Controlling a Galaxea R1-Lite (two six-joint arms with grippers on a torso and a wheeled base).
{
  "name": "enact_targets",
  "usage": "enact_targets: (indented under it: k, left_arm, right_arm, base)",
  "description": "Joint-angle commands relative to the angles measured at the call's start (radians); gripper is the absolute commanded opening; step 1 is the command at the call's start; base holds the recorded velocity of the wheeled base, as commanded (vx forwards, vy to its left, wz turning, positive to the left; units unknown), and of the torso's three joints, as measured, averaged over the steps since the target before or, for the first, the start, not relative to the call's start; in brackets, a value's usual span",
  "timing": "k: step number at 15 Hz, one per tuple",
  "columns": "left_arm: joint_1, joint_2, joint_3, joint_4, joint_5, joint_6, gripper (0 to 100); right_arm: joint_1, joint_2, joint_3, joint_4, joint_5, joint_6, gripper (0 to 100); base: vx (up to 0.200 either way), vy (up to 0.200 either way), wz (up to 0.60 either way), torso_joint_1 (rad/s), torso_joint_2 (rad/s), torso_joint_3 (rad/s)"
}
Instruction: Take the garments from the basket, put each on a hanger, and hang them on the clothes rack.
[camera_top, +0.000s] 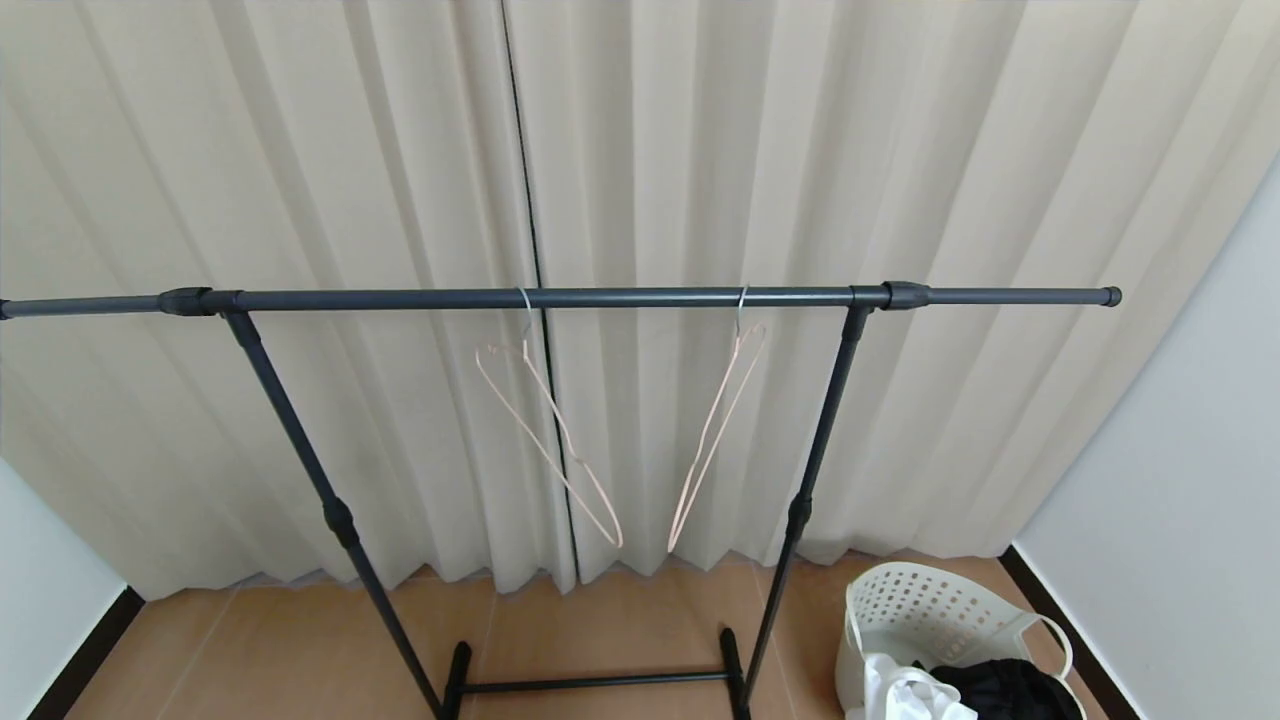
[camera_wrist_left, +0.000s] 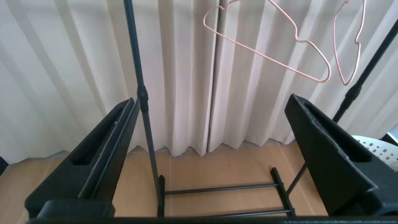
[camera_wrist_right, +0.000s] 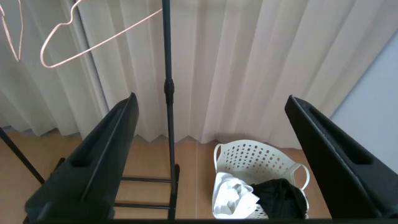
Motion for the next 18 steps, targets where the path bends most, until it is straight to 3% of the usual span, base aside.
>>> enact_targets:
  k: [1,18]
  left_arm:
    - [0.000,0.001,0.000,0.000,0.000,0.000,100]
    - [0.000,0.001,0.000,0.000,0.000,0.000,100]
  right_arm:
    - [0.000,0.000,0.000,0.000,-0.001,0.003,100]
    - [0.000,0.000,0.000,0.003,-0.009,0.009,100]
  base:
    - [0.000,0.000,0.00,0.000,0.00,0.000]
    - [0.000,0.000,0.00,0.000,0.00,0.000]
